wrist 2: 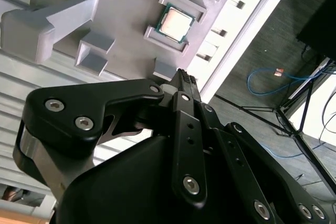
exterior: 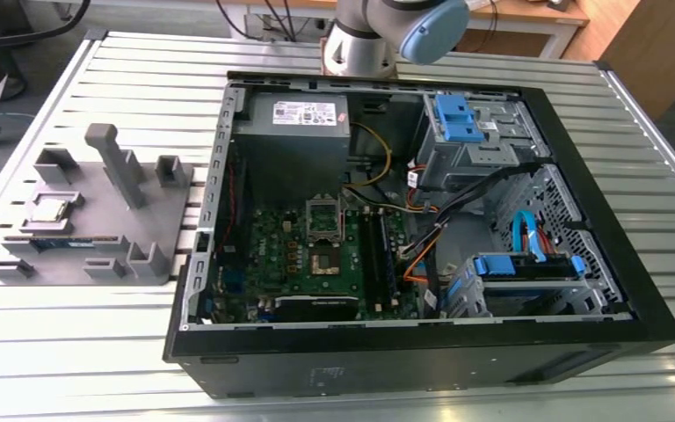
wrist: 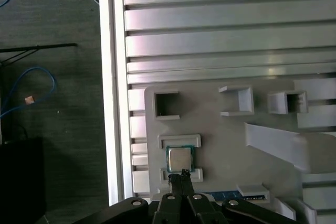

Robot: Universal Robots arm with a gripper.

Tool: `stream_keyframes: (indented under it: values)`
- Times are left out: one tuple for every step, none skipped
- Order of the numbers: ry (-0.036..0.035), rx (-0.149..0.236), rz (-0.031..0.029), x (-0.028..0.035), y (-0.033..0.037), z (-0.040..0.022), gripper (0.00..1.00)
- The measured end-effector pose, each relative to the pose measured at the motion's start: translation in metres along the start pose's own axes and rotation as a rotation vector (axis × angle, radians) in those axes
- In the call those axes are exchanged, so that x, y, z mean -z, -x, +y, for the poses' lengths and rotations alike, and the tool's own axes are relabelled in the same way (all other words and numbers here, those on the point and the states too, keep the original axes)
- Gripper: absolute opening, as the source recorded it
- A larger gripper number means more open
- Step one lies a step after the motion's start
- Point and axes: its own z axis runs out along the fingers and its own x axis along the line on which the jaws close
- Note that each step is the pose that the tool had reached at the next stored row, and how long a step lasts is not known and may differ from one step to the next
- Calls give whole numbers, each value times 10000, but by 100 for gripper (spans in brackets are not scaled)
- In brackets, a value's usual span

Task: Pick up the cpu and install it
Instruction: 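Reach for the cpu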

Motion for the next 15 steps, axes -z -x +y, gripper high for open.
stream_keyframes:
  values:
    - [0,0,0,-16,2,-8,11]
    - [0,0,0,-32,3,-16,11]
    - [0,0,0,-50,5,-22,11]
    - [1,0,-1,-68,7,-29,11]
    - [0,0,0,-86,9,-35,11]
    - [0,1,0,-103,12,-40,11]
    - [0,0,1,-121,15,-45,11]
    - [0,0,0,-139,18,-50,11]
    - [0,0,0,-157,24,-54,11]
    - [-1,0,0,-173,30,-58,11]
    - [-1,0,-1,-189,38,-61,11]
    - [-3,1,0,-205,45,-64,11]
    - [-6,0,0,-221,53,-67,11]
    - [-11,0,2,-233,61,-70,11]
    - [-13,0,1,-245,72,-73,11]
